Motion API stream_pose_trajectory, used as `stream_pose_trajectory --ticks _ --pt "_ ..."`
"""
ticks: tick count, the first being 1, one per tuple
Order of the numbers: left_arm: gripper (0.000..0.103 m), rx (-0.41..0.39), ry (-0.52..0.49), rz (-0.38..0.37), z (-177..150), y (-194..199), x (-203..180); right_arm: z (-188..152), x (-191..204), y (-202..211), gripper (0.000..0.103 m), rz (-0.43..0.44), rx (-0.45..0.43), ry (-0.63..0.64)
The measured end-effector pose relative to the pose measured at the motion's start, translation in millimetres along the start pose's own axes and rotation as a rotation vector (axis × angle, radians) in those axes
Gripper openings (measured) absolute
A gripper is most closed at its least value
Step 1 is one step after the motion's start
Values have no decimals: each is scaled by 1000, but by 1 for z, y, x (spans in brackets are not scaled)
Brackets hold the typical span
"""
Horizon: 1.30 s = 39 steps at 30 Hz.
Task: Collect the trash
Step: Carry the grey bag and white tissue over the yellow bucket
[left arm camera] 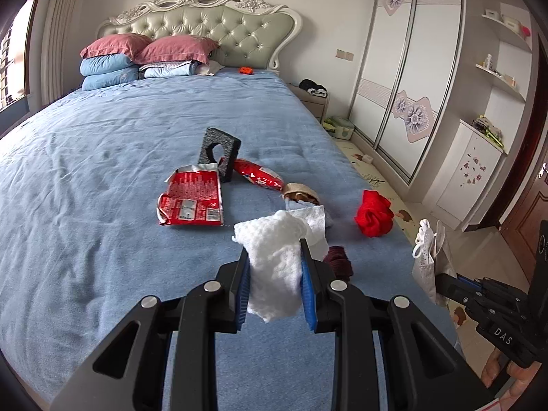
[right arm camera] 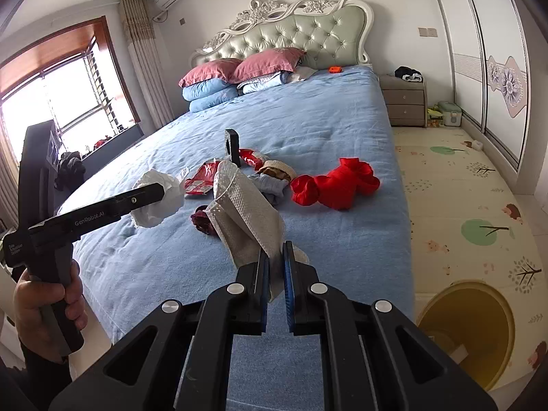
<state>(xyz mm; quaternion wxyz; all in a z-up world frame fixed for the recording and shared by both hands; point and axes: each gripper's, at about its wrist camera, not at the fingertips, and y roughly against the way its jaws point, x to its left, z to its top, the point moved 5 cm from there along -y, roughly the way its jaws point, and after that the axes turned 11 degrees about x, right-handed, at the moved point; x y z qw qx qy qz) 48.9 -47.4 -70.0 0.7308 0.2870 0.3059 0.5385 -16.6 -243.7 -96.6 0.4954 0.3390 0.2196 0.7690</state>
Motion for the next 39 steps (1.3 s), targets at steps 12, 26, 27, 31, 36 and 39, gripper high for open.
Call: stream_pose_trajectory --ticks 12,26,27,31,36,39 --pt "26 69 -145 -111 0 -31 -97 -18 -69 42 8 -91 -66 -118" --pt "26 220 -329 -248 -21 -89 -224 -66 -165 80 8 -203 -96 -313" --pt "26 234 -340 -254 -23 -94 -232 -70 -172 82 8 -210 -96 -326" --pt "26 292 -373 -285 -33 -114 -260 -84 -198 88 8 -234 -94 -383" --pt "26 362 -380 -304 -40 -144 -284 -100 -228 90 8 -257 -79 -441" --pt "26 384 -387 -304 -42 -156 -296 -109 -243 89 8 -267 -67 -467"
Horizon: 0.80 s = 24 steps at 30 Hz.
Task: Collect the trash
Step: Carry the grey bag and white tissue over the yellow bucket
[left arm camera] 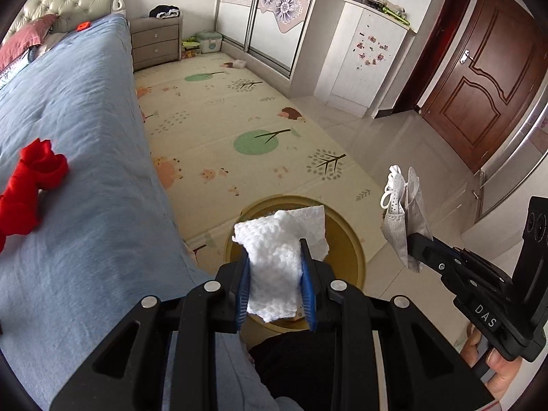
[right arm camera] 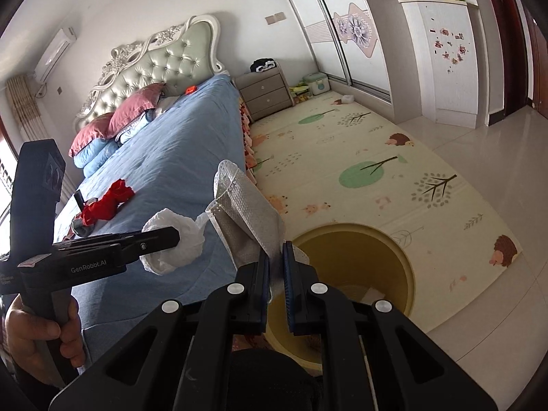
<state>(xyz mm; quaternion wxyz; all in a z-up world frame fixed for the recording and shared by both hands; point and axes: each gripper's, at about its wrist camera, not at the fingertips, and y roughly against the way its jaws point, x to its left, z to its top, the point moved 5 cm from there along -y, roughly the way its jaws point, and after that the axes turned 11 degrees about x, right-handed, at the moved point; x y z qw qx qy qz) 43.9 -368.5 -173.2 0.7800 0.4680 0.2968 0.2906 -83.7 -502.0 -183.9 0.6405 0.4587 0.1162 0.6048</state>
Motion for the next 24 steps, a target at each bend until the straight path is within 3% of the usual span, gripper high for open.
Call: stream_pose_trajectory --ticks 24 --pt "26 81 -20 -31 40 -55 -24 1 -48 -26 8 -47 53 -83"
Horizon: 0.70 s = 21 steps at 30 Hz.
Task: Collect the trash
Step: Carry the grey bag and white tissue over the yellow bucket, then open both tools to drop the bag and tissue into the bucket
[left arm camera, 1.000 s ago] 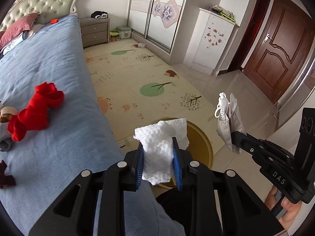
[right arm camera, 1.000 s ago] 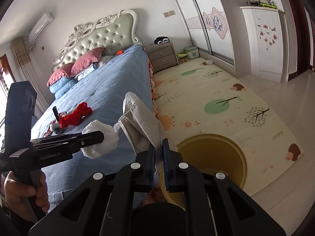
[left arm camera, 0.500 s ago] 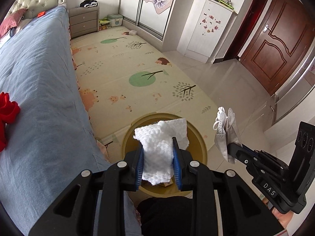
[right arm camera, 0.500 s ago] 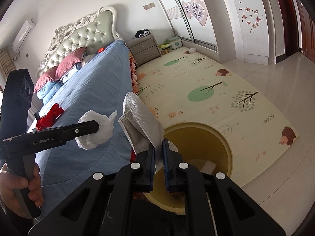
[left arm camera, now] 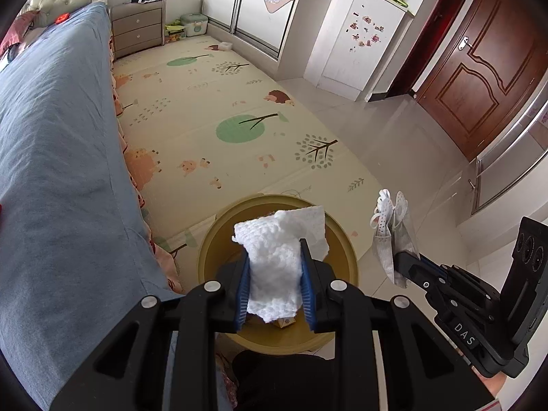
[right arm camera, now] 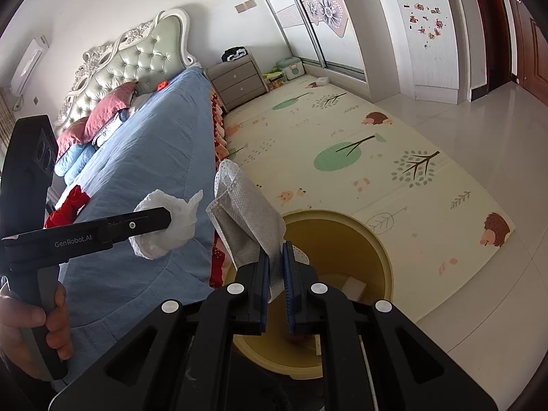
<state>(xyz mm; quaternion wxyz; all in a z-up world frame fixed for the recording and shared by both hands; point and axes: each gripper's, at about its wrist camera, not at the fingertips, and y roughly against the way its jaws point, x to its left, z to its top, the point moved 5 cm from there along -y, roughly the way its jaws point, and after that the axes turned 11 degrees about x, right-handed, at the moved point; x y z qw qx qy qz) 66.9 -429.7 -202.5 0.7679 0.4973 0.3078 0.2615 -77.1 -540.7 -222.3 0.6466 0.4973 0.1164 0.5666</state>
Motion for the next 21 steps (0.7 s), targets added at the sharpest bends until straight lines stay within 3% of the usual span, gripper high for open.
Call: stream_pose_trajectory --ticks 20,21 --pt "27 19 17 -14 2 -10 5 4 -6 -14 9 -10 24 -19" --pt "35 19 23 -6 2 -10 6 5 -8 -13 11 -12 18 -31"
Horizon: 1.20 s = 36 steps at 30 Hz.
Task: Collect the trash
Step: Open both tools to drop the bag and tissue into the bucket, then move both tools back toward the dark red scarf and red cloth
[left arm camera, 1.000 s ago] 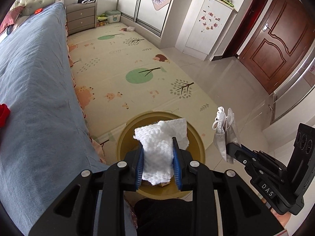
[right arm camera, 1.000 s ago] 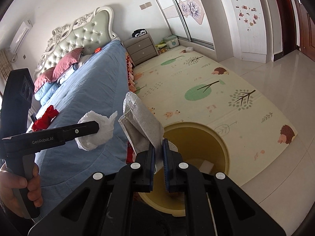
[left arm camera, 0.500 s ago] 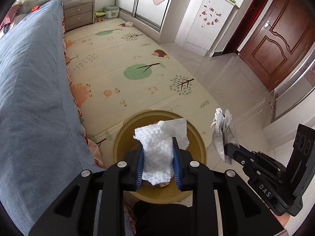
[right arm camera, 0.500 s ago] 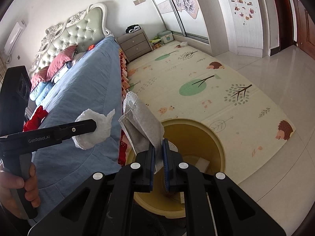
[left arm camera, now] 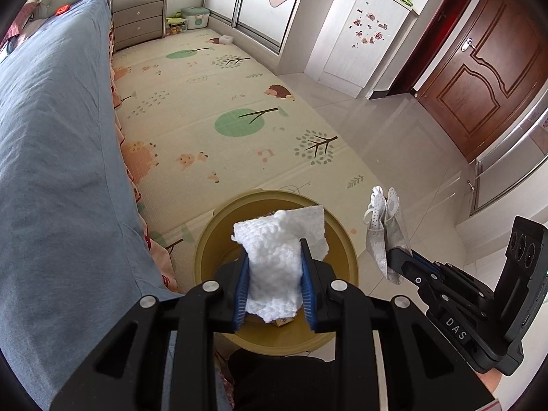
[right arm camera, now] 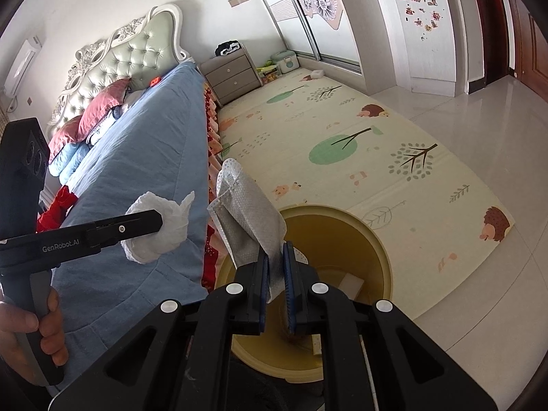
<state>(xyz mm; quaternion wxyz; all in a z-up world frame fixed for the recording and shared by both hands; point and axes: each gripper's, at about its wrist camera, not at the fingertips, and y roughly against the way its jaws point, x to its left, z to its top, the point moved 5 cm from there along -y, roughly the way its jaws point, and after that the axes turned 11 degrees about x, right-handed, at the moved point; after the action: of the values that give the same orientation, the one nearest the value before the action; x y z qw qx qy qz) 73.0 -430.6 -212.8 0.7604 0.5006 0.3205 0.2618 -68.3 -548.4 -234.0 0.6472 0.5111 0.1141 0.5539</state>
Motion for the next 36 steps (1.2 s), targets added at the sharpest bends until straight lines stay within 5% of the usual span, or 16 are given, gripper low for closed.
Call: stream_pose_trajectory --ticks 1,4,6,23,36 --pt "53 4 8 4 0 0 1 0 -3 1 20 2 -7 -21" --pt "73 -7 13 21 0 2 2 0 -13 3 45 10 -21 -80" --pt "79 -12 6 25 0 3 0 0 -15 5 45 11 -21 -83" --pt "79 -115 9 24 -20 54 3 -4 20 34 45 12 -53 -5" --pt "84 -289 85 213 -89 153 78 -13 146 45 46 160 -77 238"
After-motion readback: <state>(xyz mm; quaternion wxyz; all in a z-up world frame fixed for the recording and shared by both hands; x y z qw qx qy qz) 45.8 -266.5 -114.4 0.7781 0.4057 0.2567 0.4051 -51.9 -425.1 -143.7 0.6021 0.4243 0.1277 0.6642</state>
